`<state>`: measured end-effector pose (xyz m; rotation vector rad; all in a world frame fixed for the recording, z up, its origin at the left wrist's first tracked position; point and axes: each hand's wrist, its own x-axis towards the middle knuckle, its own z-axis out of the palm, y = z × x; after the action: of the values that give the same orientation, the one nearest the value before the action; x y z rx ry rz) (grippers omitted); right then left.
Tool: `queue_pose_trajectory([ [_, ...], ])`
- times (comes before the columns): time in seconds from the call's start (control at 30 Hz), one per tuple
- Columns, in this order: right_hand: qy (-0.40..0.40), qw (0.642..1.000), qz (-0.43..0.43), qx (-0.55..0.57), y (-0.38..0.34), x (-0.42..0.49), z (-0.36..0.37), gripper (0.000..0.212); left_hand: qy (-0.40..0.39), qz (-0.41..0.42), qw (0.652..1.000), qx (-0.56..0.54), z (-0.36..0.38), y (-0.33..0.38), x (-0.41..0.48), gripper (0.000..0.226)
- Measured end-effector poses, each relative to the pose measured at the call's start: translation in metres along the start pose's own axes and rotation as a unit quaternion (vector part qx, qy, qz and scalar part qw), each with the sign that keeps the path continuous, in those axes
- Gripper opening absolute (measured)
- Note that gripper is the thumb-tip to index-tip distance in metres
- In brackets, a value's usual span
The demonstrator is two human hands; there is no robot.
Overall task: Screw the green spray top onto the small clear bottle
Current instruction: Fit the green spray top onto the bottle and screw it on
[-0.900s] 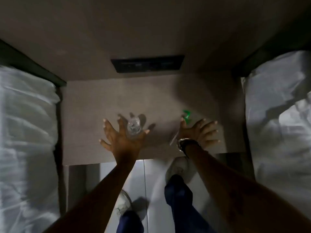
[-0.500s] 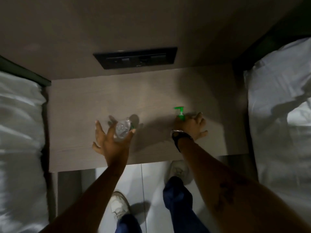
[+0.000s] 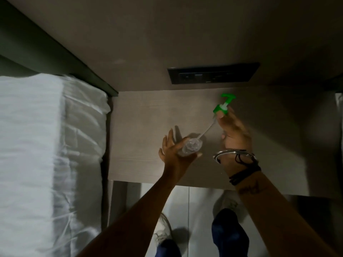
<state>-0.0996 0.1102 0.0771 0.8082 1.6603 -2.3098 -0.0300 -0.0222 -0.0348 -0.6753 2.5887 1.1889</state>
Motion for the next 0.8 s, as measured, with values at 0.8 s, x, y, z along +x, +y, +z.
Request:
queue_pose_trajectory([
  [0.8,-0.165,0.788,-0.258,-0.534,0.082,0.012,-0.027,0.067,0.007,0.078,0.995,0.062,-0.006,-0.018,0.003,0.066],
])
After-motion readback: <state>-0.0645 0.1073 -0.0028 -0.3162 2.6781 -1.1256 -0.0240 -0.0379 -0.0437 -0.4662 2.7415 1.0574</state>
